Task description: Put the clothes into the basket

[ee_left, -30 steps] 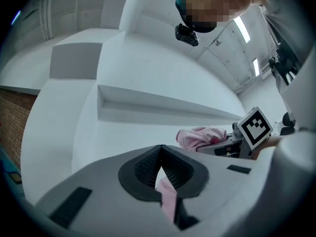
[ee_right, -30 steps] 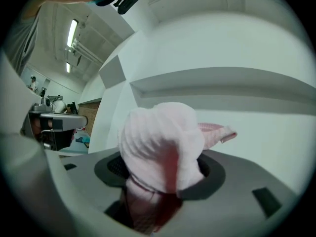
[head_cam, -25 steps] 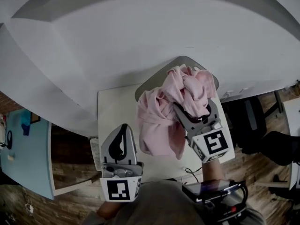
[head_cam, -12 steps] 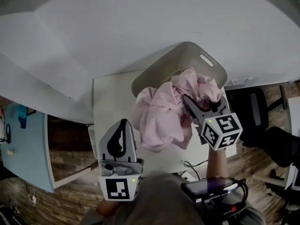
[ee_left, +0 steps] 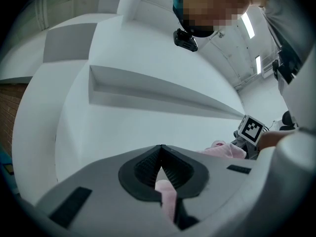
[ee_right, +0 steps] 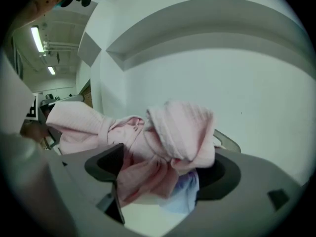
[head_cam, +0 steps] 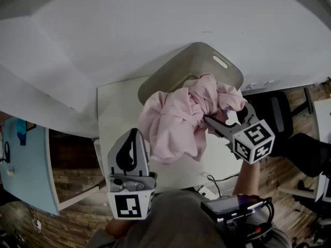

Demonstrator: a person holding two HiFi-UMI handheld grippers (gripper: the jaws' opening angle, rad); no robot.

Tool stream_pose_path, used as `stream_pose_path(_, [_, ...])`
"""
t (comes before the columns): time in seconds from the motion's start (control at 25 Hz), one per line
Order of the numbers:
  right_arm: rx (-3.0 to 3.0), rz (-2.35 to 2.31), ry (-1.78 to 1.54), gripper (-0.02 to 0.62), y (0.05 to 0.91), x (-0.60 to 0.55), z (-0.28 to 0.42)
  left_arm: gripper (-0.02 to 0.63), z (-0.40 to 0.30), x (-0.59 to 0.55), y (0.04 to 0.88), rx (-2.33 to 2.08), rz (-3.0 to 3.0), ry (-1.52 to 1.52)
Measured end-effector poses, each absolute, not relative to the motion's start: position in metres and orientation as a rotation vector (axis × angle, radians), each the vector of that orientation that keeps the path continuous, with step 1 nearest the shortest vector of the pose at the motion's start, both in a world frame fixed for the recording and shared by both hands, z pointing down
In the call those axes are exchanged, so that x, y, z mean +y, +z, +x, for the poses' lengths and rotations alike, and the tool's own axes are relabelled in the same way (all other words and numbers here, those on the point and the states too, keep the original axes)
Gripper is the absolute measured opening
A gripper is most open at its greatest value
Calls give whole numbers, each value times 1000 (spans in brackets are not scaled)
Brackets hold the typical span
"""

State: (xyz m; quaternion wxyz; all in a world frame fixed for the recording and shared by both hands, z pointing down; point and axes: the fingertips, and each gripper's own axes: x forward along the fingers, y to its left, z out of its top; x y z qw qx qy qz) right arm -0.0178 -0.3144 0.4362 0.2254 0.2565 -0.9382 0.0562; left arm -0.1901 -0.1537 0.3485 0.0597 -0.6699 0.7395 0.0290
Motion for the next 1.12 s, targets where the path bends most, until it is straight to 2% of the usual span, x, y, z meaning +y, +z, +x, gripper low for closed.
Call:
stream_pose_path(0.2, [-2642,821,122,457,419,-310,23,8,-162,-157,343,2169,-2071,110])
stream_pose_path(0.36, [-2706,846,104,445,417,-293,27,8,-144,-159,345,2143,-2119,94])
stream_pose_path(0.6, [-2697,847,120,313,445,-258,31,8,-125,-156,348,2113,-2158,53])
stream_pose_path(0.76, [-2744,813,149,184,455,-234,22,8,-115,-153,354,2101,-2184,13])
stream_pose_path(0.96, [-2805,570,52,117,465,-193,-14,8,-112,-152,362,2106,-2194,-24])
stream_pose_path(1.12, [-2854,458,3,89,451,-177,-44,8,-119,-151,362,2114,-2180,-26])
